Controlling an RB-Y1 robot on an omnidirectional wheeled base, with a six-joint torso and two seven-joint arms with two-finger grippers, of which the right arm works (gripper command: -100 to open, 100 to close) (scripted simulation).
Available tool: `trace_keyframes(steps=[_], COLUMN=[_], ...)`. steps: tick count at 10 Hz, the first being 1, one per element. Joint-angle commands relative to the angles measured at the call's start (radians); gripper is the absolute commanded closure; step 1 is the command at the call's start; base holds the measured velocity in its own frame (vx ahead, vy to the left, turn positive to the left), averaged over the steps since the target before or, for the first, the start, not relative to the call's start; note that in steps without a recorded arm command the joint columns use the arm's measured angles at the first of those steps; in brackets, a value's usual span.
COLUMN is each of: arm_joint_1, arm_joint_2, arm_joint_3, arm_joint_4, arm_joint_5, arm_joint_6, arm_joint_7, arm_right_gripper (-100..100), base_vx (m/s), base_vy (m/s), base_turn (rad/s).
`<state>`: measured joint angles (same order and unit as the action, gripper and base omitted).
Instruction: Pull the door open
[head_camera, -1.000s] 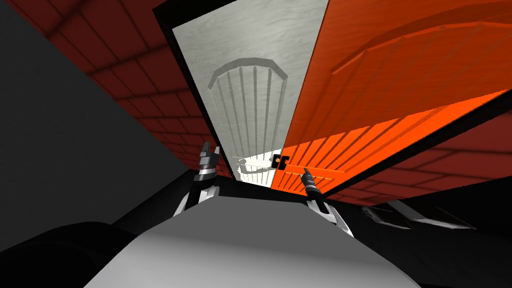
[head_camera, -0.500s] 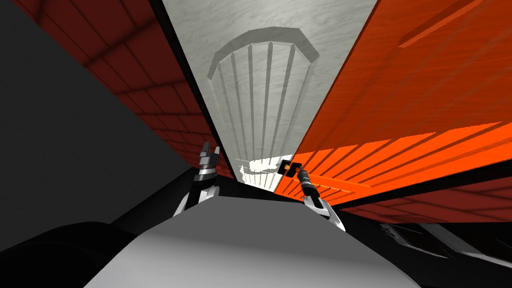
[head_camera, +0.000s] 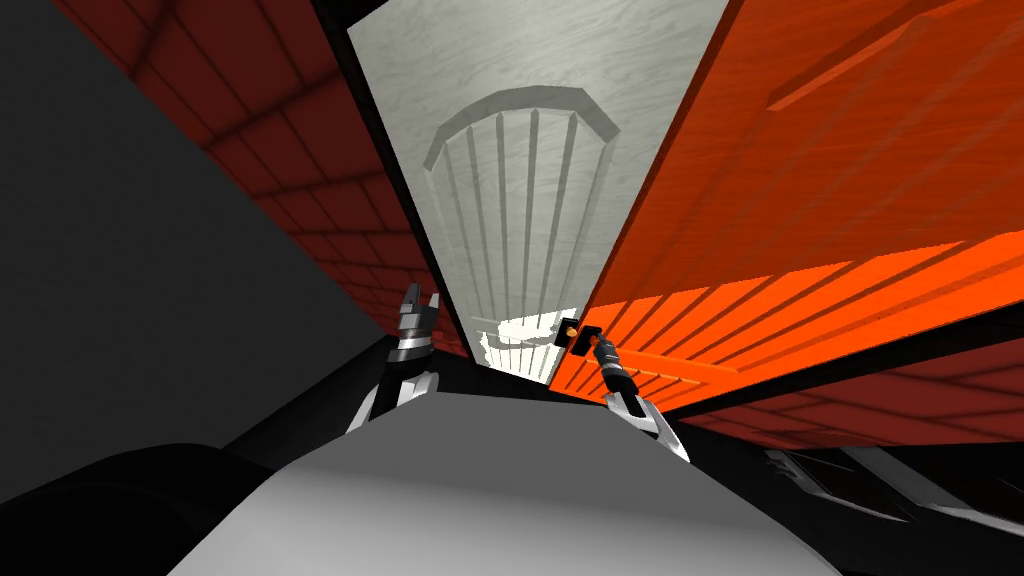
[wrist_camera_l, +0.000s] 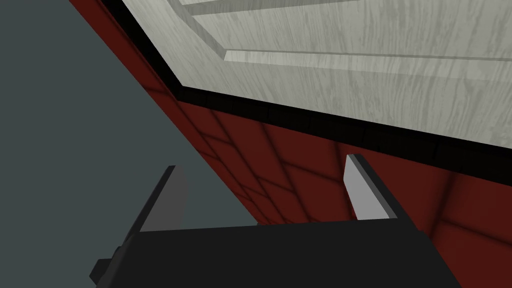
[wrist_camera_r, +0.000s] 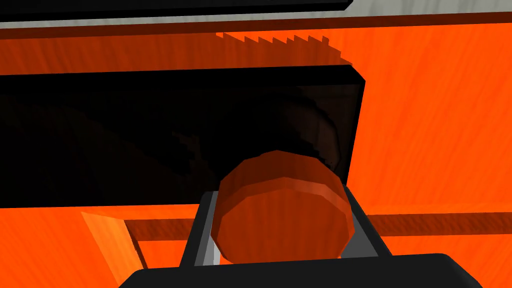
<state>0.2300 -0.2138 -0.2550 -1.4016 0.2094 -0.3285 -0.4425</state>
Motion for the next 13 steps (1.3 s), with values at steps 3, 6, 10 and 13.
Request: trace_keyframes(steps=[3, 6, 10, 13], arm_joint_1=[0.04, 0.055, 0.059, 0.077], arm_joint_2=[-0.018, -0.017, -0.014, -0.028], arm_joint_3=[-0.015, 0.014, 0.045, -0.014], arm_joint_4=[-0.011, -0.031, -0.048, -0.008], arm_joint_5=[-0.003, 0.003, 0.01, -0.001], arm_joint_6=[-0.003, -0.023, -0.04, -0.026], arm_joint_7=[-0.013, -0.028, -0.04, -0.027], arm_right_gripper=[-100, -100, -100, -100], base_vx=[-0.154, -0.202, -0.136, 0.002], base_vy=[-0.081, 0.017, 0.049, -0.081], base_turn=[-0.088, 0.044, 0.064, -0.145])
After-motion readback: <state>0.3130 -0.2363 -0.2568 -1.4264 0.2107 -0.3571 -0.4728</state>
